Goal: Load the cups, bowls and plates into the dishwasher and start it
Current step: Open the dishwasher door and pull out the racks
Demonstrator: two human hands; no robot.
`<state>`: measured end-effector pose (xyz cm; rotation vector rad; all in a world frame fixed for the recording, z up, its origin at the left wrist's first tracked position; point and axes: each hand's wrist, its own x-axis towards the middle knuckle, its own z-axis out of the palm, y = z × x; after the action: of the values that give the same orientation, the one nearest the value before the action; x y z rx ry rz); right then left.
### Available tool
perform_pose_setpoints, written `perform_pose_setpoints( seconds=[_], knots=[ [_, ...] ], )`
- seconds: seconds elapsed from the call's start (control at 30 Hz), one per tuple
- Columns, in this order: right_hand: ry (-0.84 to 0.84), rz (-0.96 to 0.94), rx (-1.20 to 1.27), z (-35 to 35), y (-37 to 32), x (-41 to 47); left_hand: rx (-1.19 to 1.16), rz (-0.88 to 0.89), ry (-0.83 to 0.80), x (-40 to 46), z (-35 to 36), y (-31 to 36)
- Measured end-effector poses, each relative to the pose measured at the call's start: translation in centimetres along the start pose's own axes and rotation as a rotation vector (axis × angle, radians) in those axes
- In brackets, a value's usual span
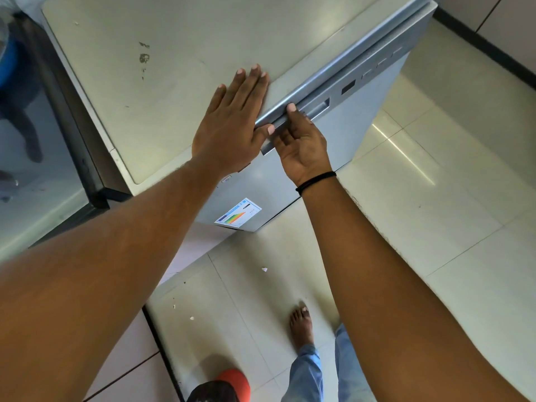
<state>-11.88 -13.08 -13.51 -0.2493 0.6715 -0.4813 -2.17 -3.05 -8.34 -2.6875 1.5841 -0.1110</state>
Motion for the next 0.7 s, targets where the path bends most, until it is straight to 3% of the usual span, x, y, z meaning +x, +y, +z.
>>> perform_pose_setpoints(
  seconds=[0.43,0.7],
  knots=[
    [0.168,-0.070,-0.166,-1.8,-0.6,-2.3,-0.004,0.006,-0.032,0.0,-0.5,0.2],
    [0.357,-0.229,-0.281,-6.2,-1.0,-6.9,0.040,0.030,-0.019,-0.1,-0.4,0.3]
  ],
)
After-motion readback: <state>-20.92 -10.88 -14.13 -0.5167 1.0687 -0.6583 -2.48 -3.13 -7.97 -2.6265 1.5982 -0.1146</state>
